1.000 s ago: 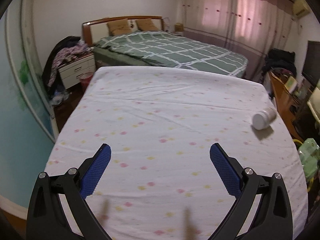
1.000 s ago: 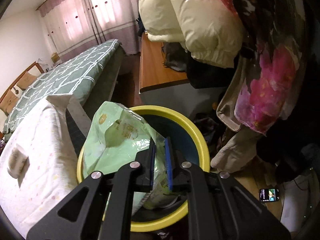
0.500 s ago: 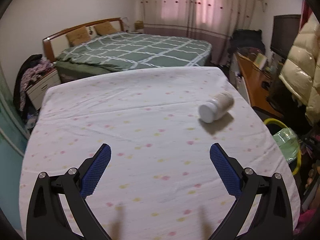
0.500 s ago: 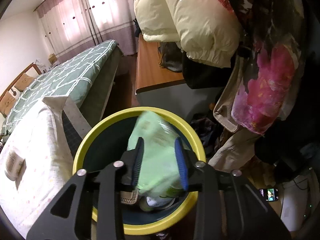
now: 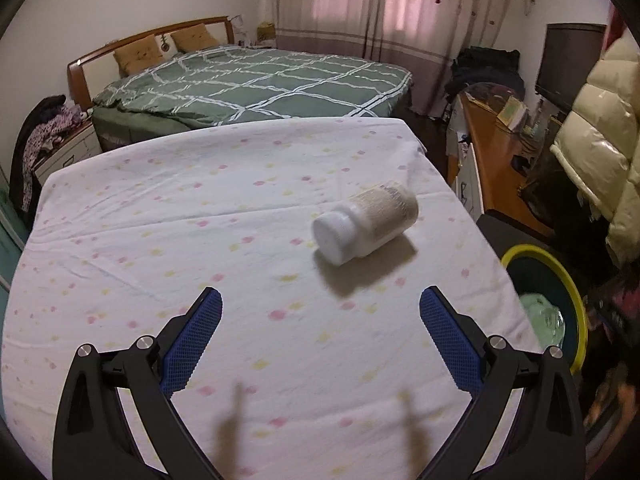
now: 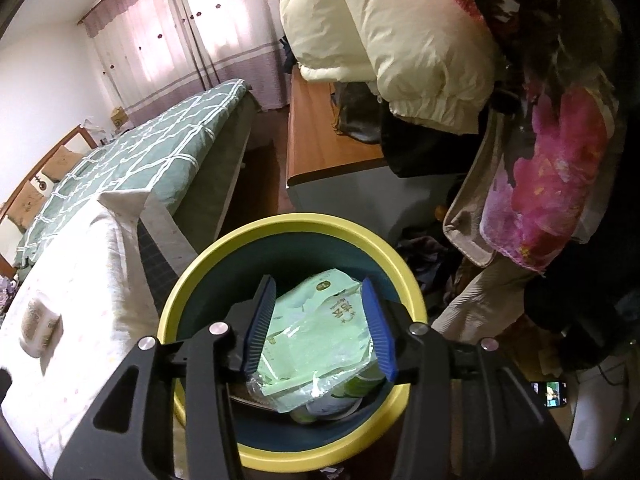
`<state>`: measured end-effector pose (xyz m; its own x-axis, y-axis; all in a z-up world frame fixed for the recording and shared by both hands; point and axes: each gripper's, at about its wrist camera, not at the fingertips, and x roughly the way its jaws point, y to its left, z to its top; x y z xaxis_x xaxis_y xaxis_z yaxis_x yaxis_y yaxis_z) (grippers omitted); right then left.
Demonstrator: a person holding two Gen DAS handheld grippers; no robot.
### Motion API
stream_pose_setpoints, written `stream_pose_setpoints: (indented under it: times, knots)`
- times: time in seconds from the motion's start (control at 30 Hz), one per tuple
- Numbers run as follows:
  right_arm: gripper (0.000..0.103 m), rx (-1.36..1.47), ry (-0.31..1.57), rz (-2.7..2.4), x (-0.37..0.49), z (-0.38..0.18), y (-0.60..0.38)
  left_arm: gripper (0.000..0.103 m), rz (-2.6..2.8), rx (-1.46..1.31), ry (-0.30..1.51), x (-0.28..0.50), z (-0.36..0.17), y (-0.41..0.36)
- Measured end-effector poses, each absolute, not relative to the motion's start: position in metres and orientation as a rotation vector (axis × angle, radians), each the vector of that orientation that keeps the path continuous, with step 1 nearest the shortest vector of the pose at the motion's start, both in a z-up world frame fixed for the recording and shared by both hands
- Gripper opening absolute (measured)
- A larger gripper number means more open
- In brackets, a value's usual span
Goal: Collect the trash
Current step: 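Grasp the white pill bottle across its body with the left tool, then carry the white bottle over the bin and open the left tool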
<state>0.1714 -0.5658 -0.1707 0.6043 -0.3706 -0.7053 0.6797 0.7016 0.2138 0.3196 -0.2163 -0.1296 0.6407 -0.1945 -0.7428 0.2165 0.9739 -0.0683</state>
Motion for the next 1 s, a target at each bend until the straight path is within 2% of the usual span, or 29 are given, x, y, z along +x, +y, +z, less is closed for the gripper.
stream_pose_setpoints:
  times: [0.47,0.77,1.0]
  knots:
    - [0.046,0.526,0.681,-0.535,0.178,-0.173,-0.565,0.098,-0.092,-0.048,0.875,0.379,-0.152,-0.280]
    - [0.046,0.534,0.684,-0.508,0.181,-0.177,-0.566,0.098,-0.047,-0.099,0.955,0.413,-0.173,-0.282]
    - [0.046,0.545,0.682,-0.503,0.180,-0.178,-0.569,0.098,-0.044,-0.089,0.942,0.424,-0.178,-0.284]
